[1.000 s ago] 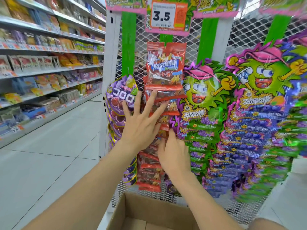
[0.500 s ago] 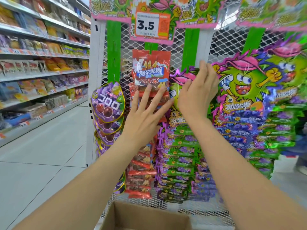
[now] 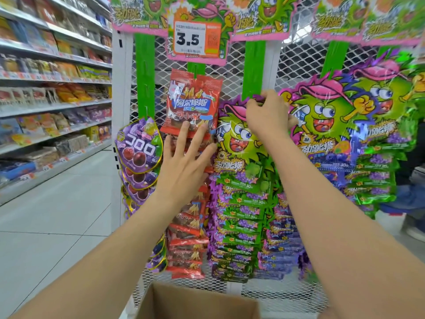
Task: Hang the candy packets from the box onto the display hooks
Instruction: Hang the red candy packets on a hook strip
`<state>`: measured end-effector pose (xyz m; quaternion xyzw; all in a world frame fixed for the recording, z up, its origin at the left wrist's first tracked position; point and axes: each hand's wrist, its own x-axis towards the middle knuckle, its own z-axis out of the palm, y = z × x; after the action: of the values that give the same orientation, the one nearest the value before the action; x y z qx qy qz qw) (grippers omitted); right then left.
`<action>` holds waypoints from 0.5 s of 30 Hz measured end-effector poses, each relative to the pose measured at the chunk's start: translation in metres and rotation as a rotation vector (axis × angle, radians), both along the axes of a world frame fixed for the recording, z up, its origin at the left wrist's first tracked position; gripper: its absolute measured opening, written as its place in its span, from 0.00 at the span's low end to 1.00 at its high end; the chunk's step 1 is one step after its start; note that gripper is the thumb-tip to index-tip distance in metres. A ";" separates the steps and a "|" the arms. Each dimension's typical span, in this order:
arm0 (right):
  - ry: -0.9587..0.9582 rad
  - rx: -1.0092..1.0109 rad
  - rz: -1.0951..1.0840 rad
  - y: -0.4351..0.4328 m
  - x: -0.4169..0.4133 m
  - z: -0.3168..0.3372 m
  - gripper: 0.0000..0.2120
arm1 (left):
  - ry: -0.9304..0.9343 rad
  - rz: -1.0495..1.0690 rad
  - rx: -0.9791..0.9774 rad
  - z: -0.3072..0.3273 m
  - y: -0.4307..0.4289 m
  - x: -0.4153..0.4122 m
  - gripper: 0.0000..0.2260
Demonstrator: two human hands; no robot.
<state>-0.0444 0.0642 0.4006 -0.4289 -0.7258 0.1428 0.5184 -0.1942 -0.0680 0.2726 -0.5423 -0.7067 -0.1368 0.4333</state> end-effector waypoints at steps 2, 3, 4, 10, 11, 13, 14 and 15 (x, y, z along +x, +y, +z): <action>0.008 0.027 0.017 0.000 0.009 0.001 0.11 | -0.019 0.010 0.001 -0.002 0.000 -0.003 0.31; 0.027 0.037 0.037 0.000 0.013 0.002 0.10 | -0.026 0.014 0.004 -0.003 0.000 -0.004 0.30; 0.063 0.047 0.060 -0.001 0.017 0.003 0.11 | -0.031 0.017 0.006 -0.004 0.001 -0.004 0.29; 0.287 0.022 0.053 -0.008 0.030 0.010 0.17 | -0.039 0.031 -0.022 -0.002 -0.001 -0.005 0.34; 0.315 0.004 0.065 -0.008 0.031 0.011 0.17 | -0.045 0.025 -0.029 -0.002 -0.001 -0.005 0.36; 0.327 -0.021 0.076 -0.009 0.032 0.010 0.17 | -0.070 0.012 -0.040 -0.001 -0.002 -0.004 0.42; 0.302 -0.022 0.075 -0.009 0.031 0.009 0.16 | -0.091 -0.005 -0.042 -0.001 -0.003 -0.002 0.44; 0.267 -0.017 0.074 -0.008 0.030 0.008 0.15 | -0.116 -0.034 -0.047 -0.001 -0.004 0.000 0.44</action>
<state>-0.0147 0.0559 0.4086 -0.3832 -0.6646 0.2239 0.6011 -0.1941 -0.0720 0.2719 -0.5554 -0.7243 -0.1586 0.3765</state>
